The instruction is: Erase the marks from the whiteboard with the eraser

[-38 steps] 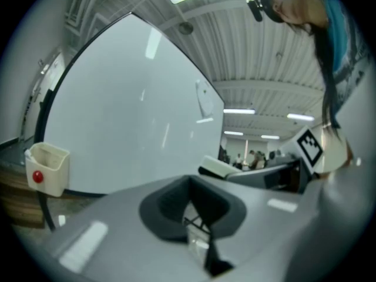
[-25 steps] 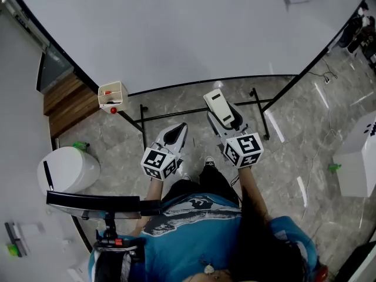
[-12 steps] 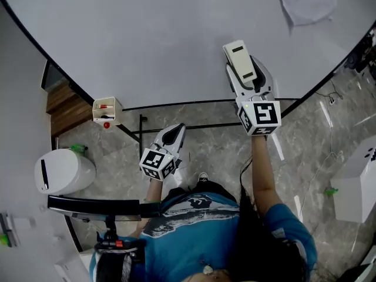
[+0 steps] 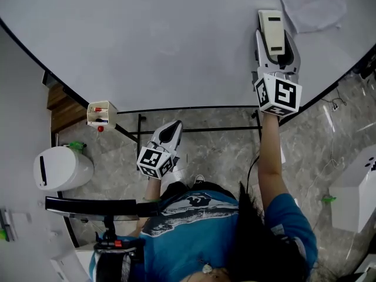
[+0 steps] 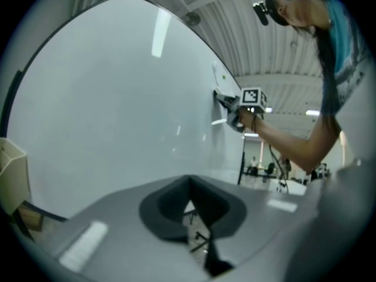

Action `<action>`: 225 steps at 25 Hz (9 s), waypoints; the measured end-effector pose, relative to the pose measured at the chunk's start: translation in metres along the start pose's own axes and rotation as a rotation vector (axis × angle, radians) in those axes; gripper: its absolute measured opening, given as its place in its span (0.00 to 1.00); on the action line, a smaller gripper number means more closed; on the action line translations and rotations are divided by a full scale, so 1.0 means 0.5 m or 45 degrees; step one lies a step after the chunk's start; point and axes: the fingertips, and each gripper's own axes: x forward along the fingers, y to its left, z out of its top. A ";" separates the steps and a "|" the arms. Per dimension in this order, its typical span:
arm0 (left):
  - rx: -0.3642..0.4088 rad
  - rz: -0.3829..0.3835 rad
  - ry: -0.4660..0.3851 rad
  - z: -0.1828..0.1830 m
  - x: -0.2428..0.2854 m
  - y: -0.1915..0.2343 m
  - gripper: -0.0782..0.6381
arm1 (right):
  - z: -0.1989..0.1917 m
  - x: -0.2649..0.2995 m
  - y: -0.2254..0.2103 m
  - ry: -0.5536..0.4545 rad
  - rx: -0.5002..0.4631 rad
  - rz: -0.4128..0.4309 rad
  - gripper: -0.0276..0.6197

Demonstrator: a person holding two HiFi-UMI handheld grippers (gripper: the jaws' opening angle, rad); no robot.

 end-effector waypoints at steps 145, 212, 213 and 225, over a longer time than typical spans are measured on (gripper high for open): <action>-0.051 -0.022 0.102 -0.053 -0.051 0.120 0.11 | -0.139 0.040 0.622 0.212 -0.455 0.421 0.45; -0.066 0.002 0.119 -0.062 -0.122 0.169 0.11 | -0.151 0.022 0.595 0.372 -0.268 0.411 0.45; -0.069 0.003 0.118 -0.064 -0.126 0.171 0.11 | -0.149 0.019 0.596 0.384 -0.221 0.418 0.45; -0.098 -0.093 0.172 -0.107 -0.160 0.137 0.11 | -0.269 -0.173 0.605 0.726 0.084 0.380 0.45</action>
